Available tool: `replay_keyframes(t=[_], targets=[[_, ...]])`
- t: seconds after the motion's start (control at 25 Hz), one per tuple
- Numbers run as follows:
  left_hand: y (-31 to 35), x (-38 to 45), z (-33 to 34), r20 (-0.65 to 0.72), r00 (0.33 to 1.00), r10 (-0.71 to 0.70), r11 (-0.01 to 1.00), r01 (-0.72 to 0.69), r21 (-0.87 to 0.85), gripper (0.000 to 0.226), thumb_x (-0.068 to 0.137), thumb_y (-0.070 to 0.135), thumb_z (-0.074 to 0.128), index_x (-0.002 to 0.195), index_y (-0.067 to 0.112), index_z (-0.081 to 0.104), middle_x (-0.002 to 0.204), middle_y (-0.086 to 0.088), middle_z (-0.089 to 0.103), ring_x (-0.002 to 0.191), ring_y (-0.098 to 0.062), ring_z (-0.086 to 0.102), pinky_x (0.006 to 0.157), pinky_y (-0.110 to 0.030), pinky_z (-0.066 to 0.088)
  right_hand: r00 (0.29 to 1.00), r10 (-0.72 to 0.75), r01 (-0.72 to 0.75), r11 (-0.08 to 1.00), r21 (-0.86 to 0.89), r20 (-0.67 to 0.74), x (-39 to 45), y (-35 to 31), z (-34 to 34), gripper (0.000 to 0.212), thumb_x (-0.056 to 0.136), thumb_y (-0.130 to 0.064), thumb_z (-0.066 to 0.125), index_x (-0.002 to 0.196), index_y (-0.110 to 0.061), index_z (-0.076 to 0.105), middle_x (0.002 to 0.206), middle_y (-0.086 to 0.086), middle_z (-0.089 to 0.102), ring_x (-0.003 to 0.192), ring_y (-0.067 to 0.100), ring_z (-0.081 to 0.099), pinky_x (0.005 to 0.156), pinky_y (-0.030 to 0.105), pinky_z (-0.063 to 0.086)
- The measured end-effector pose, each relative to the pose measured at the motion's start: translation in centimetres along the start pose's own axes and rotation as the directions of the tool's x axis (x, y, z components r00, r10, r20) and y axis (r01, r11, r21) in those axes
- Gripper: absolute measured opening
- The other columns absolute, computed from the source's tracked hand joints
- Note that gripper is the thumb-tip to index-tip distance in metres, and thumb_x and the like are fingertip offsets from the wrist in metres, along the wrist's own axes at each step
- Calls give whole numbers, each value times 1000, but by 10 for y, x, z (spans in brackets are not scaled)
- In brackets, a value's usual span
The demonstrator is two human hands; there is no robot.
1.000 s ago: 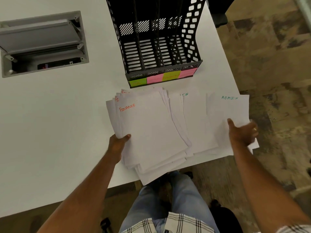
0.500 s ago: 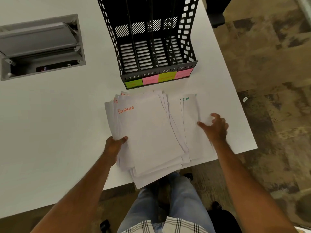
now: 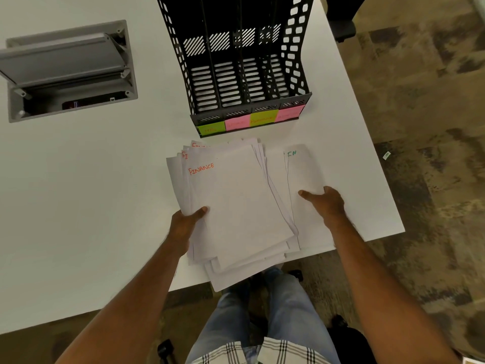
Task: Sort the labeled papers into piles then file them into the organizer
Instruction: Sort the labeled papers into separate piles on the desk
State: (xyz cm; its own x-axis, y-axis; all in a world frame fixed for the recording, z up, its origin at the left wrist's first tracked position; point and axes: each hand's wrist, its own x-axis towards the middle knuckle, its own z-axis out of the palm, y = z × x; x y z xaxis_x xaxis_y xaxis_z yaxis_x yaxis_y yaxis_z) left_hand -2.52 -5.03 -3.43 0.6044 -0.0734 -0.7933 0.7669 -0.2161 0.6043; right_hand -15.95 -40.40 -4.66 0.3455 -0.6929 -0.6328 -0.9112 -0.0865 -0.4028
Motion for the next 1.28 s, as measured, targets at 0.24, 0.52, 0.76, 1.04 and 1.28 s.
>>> replay_keyframes(t=[0.24, 0.52, 0.76, 1.04, 1.28], targets=[[1, 1, 0, 11, 999, -34, 999, 33, 28, 60, 78, 20, 84, 129, 1, 60, 124, -19, 68, 115, -40, 62, 102, -55, 50, 986, -152, 149, 987, 53, 68, -29, -16, -6, 63, 85, -41, 77, 135, -10, 58, 130, 12, 64, 117, 31, 61, 98, 45, 53], [1, -1, 7, -17, 1000, -24, 999, 25, 27, 47, 82, 13, 81, 122, 1, 61, 120, -17, 67, 111, -40, 61, 94, -47, 51, 616, -649, 562, 759, -328, -446, -129, -109, -65, 32, 96, -45, 63, 113, -18, 67, 99, 1, 74, 78, 22, 71, 70, 32, 56], [0, 2, 2, 75, 997, -34, 999, 36, -32, 57, 71, 14, 82, 121, -6, 63, 120, -25, 67, 114, -48, 61, 93, -47, 51, 740, -661, 673, 725, 145, -125, -147, -135, -48, 37, 83, -55, 69, 117, -43, 58, 105, -31, 65, 94, -6, 65, 79, 16, 54], [3, 2, 8, 29, 998, -64, 990, 68, -127, 79, 90, 76, 38, 146, 21, 47, 135, -2, 60, 127, -27, 54, 114, -49, 38, 890, -421, 408, 907, 106, 177, -92, -52, 75, 65, 85, -20, 77, 140, -16, 44, 132, 8, 58, 121, 26, 55, 97, 34, 48], [-5, 10, 4, 0, 1000, 8, 1000, -8, 9, 49, 80, 45, 79, 118, 21, 61, 106, 4, 71, 106, -23, 65, 80, -32, 50, 947, -144, 183, 976, 115, -287, -73, -23, 66, 76, 84, -35, 76, 146, -12, 39, 145, 13, 47, 133, 34, 41, 104, 50, 45]])
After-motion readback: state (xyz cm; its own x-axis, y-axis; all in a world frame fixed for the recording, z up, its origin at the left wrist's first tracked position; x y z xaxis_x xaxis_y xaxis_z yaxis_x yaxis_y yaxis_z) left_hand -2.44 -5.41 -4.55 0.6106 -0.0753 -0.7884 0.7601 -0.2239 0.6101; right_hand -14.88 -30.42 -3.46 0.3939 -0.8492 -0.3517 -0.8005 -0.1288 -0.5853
